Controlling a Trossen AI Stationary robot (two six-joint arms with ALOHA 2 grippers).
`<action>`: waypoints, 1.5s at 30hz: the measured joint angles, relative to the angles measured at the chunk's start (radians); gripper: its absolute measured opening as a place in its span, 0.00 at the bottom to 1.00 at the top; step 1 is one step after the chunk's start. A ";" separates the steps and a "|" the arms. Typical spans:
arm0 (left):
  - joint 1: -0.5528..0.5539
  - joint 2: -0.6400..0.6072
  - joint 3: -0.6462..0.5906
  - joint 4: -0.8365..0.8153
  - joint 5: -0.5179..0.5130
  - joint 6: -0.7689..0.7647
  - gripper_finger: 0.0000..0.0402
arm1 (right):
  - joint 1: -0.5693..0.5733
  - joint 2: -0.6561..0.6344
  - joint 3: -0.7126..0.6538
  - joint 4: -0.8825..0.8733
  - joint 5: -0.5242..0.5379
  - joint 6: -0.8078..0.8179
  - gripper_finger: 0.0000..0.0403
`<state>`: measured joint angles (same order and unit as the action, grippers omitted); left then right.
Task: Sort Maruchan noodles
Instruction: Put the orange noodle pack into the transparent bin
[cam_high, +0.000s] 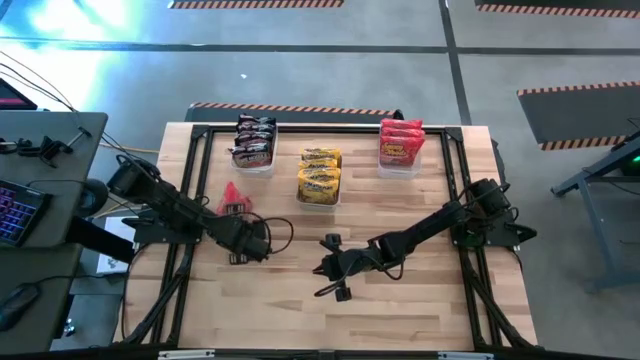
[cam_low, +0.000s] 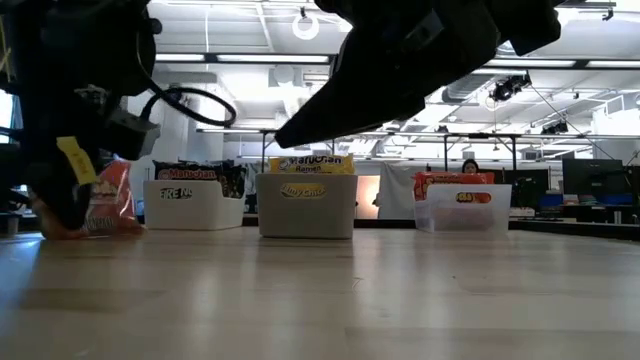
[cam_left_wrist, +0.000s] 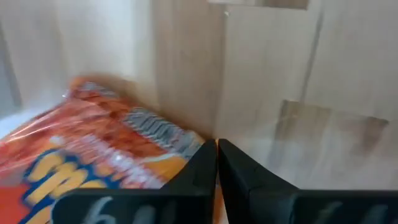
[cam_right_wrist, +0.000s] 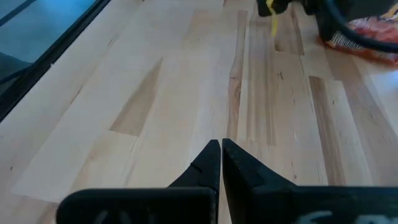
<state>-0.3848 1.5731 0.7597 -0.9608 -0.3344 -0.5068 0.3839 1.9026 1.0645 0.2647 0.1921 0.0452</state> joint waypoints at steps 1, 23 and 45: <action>0.003 -0.003 0.000 0.007 0.021 0.000 0.02 | 0.003 0.000 0.000 -0.007 0.001 0.000 0.00; 0.065 -0.372 0.001 0.417 0.286 -0.079 0.01 | 0.129 -0.101 0.000 -0.243 0.410 0.157 0.00; -0.062 -0.069 0.002 -0.091 -0.055 -0.067 0.51 | 0.127 -0.100 0.000 -0.238 0.410 0.134 0.00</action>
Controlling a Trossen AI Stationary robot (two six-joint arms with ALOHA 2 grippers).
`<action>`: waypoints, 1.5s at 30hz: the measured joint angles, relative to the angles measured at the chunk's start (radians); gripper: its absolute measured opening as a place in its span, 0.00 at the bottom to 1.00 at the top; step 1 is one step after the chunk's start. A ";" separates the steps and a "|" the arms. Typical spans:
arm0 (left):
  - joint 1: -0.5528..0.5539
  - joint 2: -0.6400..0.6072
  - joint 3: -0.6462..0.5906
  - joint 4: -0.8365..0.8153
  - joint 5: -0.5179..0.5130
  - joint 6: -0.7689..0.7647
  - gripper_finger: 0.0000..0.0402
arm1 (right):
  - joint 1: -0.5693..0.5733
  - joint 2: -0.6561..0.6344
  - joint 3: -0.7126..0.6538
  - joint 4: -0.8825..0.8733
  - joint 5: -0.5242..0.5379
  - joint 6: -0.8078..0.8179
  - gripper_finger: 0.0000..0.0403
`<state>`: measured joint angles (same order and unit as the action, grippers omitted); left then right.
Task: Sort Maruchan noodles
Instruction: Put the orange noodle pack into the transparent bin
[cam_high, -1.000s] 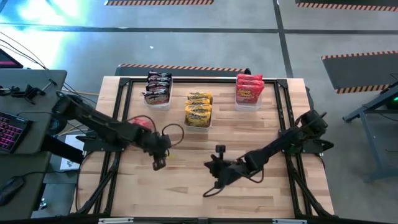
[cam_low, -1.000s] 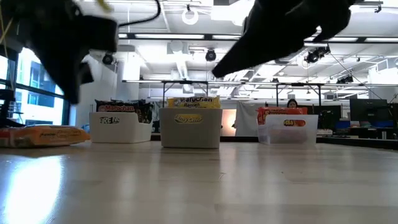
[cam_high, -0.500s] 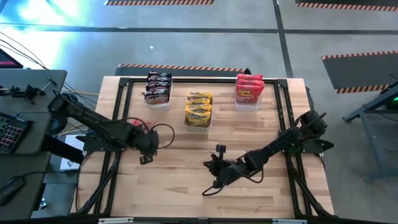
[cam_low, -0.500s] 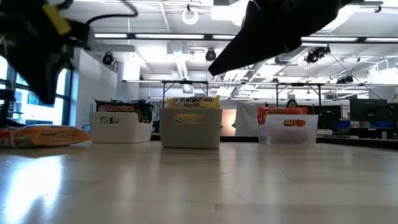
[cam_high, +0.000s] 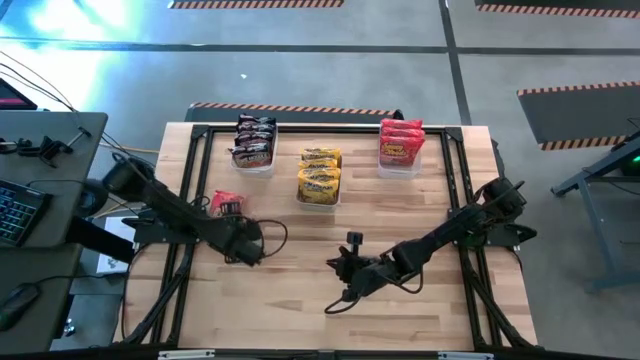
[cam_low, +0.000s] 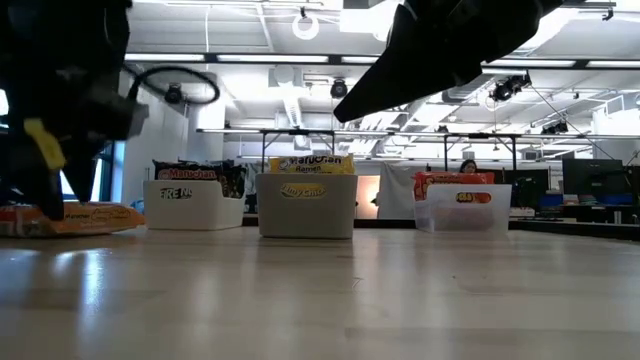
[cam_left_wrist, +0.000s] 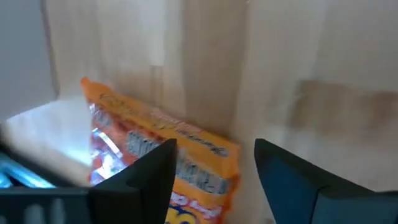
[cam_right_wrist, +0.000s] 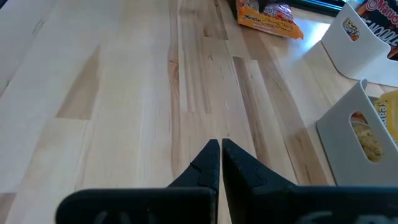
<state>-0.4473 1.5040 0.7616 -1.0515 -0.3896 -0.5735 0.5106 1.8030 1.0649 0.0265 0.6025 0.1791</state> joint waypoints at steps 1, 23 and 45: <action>0.000 0.023 0.000 -0.011 -0.014 -0.012 0.52 | 0.000 0.000 0.000 0.000 0.000 0.000 0.00; 0.002 0.140 0.092 -0.112 0.018 0.018 0.01 | 0.000 0.001 0.000 -0.003 -0.002 -0.004 0.00; -0.016 -0.157 0.158 0.375 0.200 0.018 0.00 | -0.063 0.110 0.000 0.195 -0.170 0.005 0.50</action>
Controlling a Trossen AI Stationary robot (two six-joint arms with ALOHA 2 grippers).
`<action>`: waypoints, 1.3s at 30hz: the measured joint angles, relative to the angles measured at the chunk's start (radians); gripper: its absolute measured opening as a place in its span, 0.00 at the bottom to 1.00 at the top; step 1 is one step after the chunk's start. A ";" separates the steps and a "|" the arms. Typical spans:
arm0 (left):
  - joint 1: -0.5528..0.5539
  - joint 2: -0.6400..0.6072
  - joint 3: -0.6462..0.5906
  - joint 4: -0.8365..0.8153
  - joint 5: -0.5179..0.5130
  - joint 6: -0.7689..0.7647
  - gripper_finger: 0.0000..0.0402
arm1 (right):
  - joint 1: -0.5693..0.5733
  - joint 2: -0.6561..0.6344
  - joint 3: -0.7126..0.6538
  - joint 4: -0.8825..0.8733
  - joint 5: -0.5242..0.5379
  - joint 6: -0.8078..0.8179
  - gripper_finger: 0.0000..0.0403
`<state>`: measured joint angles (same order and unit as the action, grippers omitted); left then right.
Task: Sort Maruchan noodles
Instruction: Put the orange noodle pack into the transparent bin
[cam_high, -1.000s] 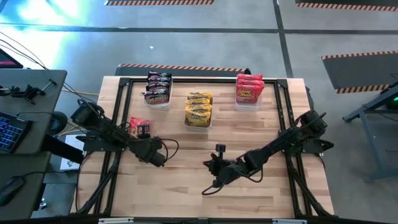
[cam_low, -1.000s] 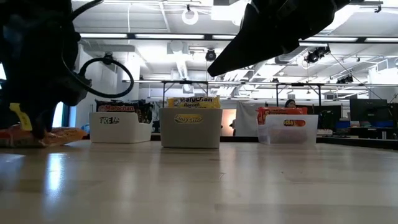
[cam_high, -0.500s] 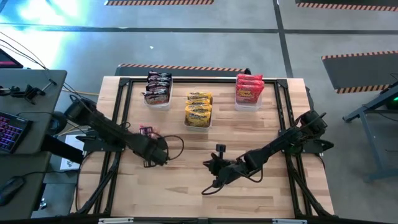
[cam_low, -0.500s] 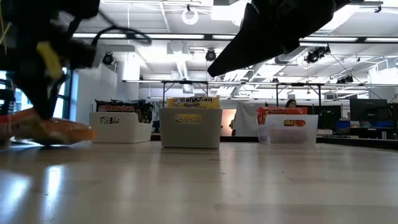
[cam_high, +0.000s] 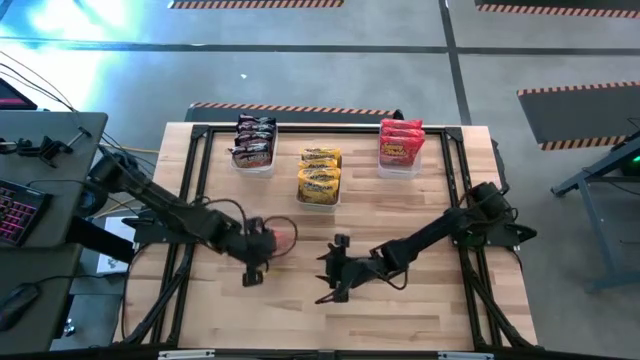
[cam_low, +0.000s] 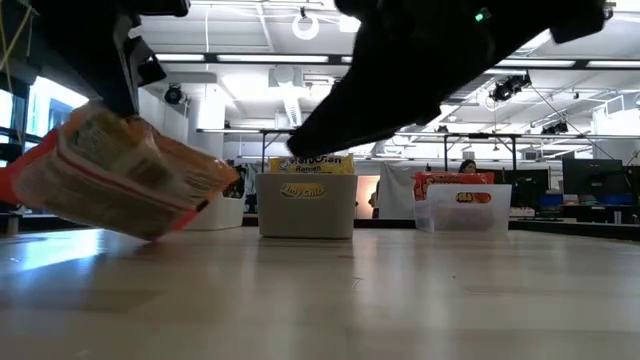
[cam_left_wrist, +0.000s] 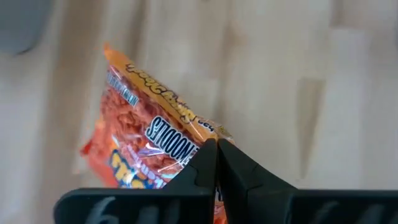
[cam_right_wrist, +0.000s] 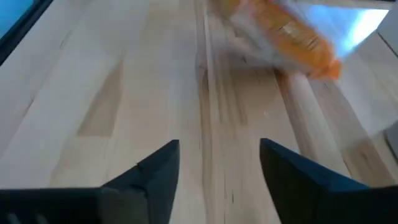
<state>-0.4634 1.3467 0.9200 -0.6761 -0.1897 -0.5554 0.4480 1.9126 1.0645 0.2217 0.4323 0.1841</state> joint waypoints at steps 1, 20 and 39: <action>-0.014 0.013 -0.007 0.039 0.003 0.000 0.00 | -0.005 0.005 0.000 0.009 -0.006 0.000 0.52; -0.190 0.312 0.077 0.145 0.051 -0.044 0.21 | -0.053 -0.002 0.000 -0.004 -0.105 0.203 0.54; -0.282 0.039 -0.254 0.115 -0.207 -1.058 0.36 | -0.043 -0.003 0.000 -0.007 -0.103 0.201 0.54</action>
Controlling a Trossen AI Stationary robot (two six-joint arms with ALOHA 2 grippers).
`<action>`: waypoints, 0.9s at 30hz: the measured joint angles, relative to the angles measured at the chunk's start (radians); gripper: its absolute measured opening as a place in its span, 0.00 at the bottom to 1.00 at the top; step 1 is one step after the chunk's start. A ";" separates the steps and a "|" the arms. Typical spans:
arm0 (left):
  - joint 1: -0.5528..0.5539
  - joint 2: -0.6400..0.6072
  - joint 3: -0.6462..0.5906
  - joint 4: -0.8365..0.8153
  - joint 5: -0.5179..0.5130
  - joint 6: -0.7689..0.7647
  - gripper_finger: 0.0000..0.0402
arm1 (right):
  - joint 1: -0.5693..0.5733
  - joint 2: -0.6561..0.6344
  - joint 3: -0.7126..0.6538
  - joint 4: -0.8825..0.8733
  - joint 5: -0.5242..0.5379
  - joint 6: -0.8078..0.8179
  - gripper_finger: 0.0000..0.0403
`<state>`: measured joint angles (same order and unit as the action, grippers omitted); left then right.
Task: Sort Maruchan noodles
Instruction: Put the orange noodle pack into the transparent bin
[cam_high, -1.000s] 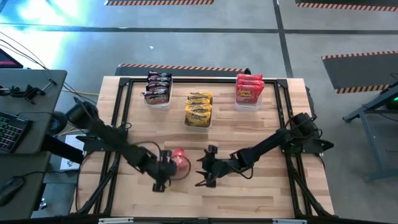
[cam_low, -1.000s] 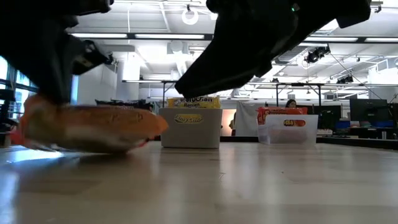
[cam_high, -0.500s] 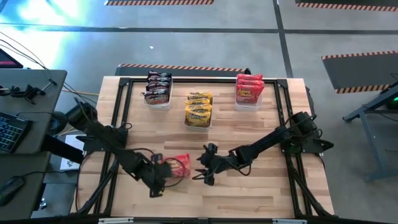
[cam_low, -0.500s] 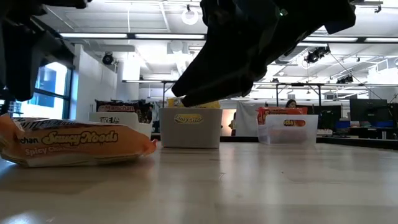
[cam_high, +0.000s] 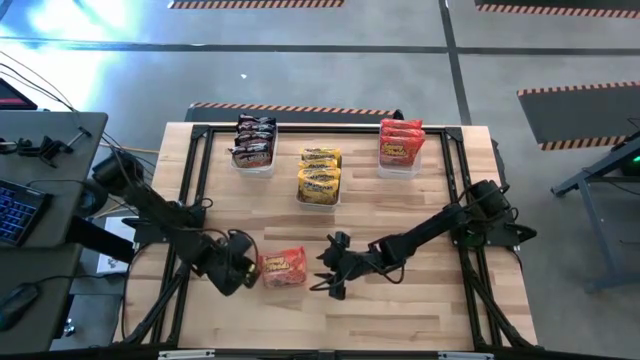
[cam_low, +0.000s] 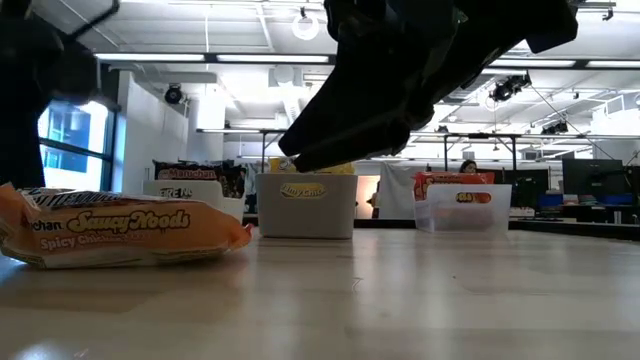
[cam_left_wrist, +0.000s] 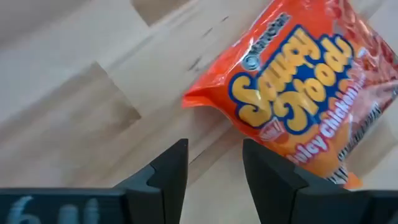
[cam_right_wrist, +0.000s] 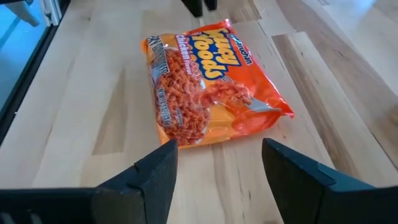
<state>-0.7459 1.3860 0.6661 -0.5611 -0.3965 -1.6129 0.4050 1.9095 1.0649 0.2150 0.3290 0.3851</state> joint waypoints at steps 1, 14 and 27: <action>0.000 -0.009 -0.034 0.049 0.000 -0.021 0.36 | 0.001 0.000 0.000 0.001 0.000 0.000 0.54; 0.073 -0.033 -0.256 0.469 -0.077 -0.015 0.41 | 0.003 0.000 0.000 0.014 0.002 -0.001 0.54; 0.135 -0.033 -0.257 0.560 -0.085 0.109 0.41 | 0.003 0.000 0.000 0.011 0.003 0.000 0.54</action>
<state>-0.6108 1.3525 0.4095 -0.0012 -0.4818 -1.5038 0.4084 1.9095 1.0653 0.2260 0.3321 0.3846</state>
